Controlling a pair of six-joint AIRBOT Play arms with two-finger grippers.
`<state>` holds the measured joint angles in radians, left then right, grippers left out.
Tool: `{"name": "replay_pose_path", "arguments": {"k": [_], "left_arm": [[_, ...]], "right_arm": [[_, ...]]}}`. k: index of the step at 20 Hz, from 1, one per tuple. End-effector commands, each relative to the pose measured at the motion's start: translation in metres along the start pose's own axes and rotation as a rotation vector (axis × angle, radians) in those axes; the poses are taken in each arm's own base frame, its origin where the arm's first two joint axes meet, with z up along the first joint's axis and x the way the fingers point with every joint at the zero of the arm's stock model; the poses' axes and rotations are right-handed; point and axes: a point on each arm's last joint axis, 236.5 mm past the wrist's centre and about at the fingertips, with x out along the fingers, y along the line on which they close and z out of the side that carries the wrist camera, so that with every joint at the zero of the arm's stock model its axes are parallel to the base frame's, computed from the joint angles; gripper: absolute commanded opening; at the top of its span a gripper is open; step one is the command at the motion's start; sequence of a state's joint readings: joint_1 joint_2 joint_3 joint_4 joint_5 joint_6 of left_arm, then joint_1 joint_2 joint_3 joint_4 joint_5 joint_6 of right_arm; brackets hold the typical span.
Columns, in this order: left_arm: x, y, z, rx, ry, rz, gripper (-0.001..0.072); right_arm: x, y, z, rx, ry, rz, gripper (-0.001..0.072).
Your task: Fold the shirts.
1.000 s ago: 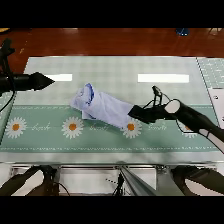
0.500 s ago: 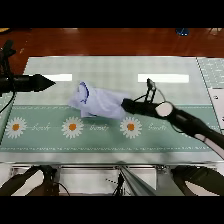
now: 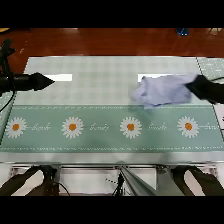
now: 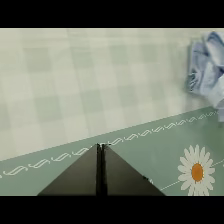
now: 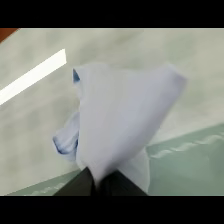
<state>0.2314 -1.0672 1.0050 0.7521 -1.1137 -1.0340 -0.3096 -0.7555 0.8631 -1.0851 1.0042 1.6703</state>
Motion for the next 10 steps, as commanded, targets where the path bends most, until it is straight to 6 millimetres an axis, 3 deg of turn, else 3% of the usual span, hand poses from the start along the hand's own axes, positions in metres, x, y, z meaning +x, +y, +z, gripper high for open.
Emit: {"name": "replay_pose_path", "arguments": {"k": [1,4,10], "left_arm": [[0.001,0.002,0.0,-0.003,-0.001,0.003,0.0024],[0.004,0.005,-0.001,-0.011,0.007,0.003,0.0024],[0.015,0.016,-0.002,-0.036,0.016,0.013,0.0024]], "right_arm": [[-0.071,-0.111,-0.01,0.162,-0.002,-0.34,0.0029],[-0.111,-0.176,-0.035,0.289,0.05,-0.557,0.0028],[-0.187,-0.249,-0.08,0.419,0.136,-0.916,0.0029]]}}
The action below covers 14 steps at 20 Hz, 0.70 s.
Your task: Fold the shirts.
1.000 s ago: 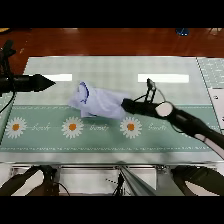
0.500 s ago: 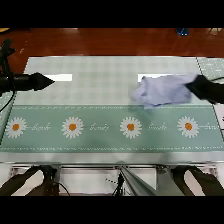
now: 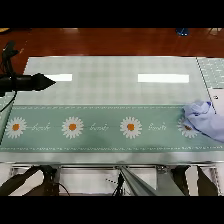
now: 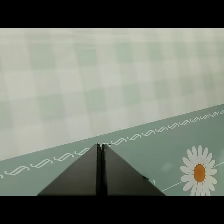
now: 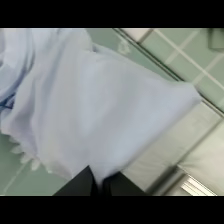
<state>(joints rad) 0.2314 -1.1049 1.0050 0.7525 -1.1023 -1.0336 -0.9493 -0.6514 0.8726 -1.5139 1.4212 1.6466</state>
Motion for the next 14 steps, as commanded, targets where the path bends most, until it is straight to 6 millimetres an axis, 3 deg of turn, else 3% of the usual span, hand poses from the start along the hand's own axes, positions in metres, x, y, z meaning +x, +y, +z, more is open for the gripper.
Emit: {"name": "replay_pose_path", "arguments": {"k": [1,4,8,10,12,14], "left_arm": [[0.007,0.01,0.003,-0.016,-0.008,0.015,0.0024],[0.011,0.02,0.011,-0.027,-0.04,0.042,0.0024],[0.014,0.03,0.02,-0.035,-0.076,0.07,0.0024],[0.013,0.033,0.023,-0.033,-0.09,0.079,0.0024],[0.013,0.033,0.023,-0.002,-0.089,0.081,0.0025],[0.013,0.033,0.023,0.004,-0.089,0.082,0.0025]], "right_arm": [[-0.013,-0.084,-0.021,0.06,0.08,-0.29,0.0028],[-0.019,-0.114,-0.043,0.053,0.168,-0.392,0.0028],[-0.007,-0.127,-0.083,0.078,0.32,-0.418,0.0029],[-0.008,-0.143,-0.102,0.051,0.398,-0.487,0.0029],[-0.014,-0.163,-0.107,0.022,0.427,-0.58,0.003],[-0.014,-0.17,-0.109,0.008,0.436,-0.613,0.003]]}}
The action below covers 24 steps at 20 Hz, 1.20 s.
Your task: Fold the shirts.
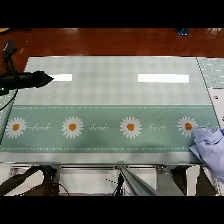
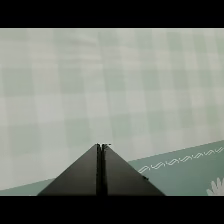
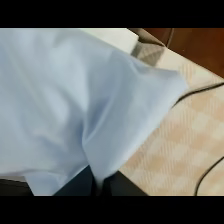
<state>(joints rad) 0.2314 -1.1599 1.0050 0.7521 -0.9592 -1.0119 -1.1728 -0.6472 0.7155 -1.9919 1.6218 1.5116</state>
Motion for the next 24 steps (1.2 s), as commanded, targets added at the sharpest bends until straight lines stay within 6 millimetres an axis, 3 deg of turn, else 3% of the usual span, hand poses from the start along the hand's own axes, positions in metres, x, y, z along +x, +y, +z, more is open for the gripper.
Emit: {"name": "replay_pose_path", "arguments": {"k": [1,5,7,9,10,12,14,16,17,18,19,21,24], "left_arm": [[0.0,0.003,0.003,0.017,-0.012,0.009,0.0025],[0.0,0.003,0.003,0.017,-0.013,0.011,0.0025],[0.0,0.003,0.003,0.044,-0.013,0.011,0.0025],[0.0,0.003,0.003,0.057,-0.013,0.01,0.003],[0.0,0.003,0.003,0.057,-0.013,0.01,0.0098],[0.001,0.0,0.003,0.067,-0.01,0.006,0.0387],[0.007,-0.016,-0.004,0.197,0.016,-0.022,0.039],[0.018,-0.031,-0.02,0.327,0.086,-0.006,0.039],[0.023,-0.037,-0.029,0.402,0.13,0.012,0.0433],[0.027,-0.042,-0.037,0.454,0.172,0.04,0.0611],[0.03,-0.043,-0.043,0.466,0.203,0.085,0.0657],[0.031,-0.037,-0.05,0.444,0.248,0.193,0.0715],[0.032,-0.032,-0.057,0.448,0.276,0.276,0.0716]], "right_arm": [[0.011,-0.019,-0.012,-0.035,0.056,-0.099,0.0039],[0.024,-0.012,-0.03,-0.096,0.133,-0.09,0.0349],[0.024,-0.012,-0.025,-0.103,0.113,-0.091,0.0377],[0.018,0.007,0.002,-0.093,-0.006,-0.002,0.0377],[0.006,0.023,0.023,-0.092,-0.098,0.084,0.0377],[-0.042,0.07,0.078,-0.11,-0.337,0.317,0.0376],[-0.123,0.142,0.114,-0.218,-0.543,0.619,0.0377],[-0.197,0.211,0.11,-0.399,-0.653,0.83,0.0386],[-0.221,0.242,0.098,-0.519,-0.689,0.863,0.0458],[-0.236,0.269,0.084,-0.642,-0.722,0.858,0.0513],[-0.243,0.292,0.071,-0.744,-0.749,0.835,0.0596],[-0.242,0.33,0.047,-0.904,-0.791,0.746,0.0596],[-0.22,0.364,0.025,-1.059,-0.787,0.58,0.0596]]}}
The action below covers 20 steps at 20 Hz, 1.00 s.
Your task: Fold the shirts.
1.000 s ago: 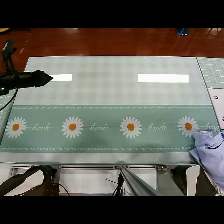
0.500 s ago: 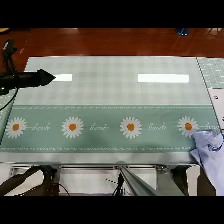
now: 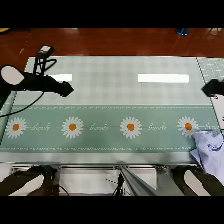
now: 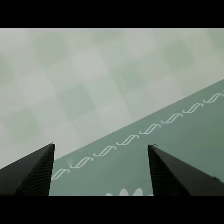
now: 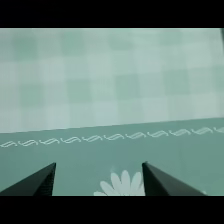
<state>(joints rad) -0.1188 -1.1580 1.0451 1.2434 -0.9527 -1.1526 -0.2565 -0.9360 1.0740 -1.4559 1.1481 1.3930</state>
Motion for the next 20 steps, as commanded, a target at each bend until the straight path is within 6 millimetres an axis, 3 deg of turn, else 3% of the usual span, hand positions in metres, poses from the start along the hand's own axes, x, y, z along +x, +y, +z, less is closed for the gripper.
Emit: {"name": "replay_pose_path", "arguments": {"k": [1,6,20], "left_arm": [[0.003,0.006,-0.008,-0.003,0.053,0.118,0.0716],[0.003,0.006,-0.007,-0.025,0.052,0.118,0.071],[0.003,0.006,-0.008,-0.025,0.054,0.117,0.071]], "right_arm": [[0.032,0.05,0.0,-0.212,0.068,-0.032,0.0596],[0.049,0.069,-0.026,-0.247,0.195,0.003,0.0594],[0.049,0.069,-0.026,-0.247,0.194,0.002,0.0594]]}}
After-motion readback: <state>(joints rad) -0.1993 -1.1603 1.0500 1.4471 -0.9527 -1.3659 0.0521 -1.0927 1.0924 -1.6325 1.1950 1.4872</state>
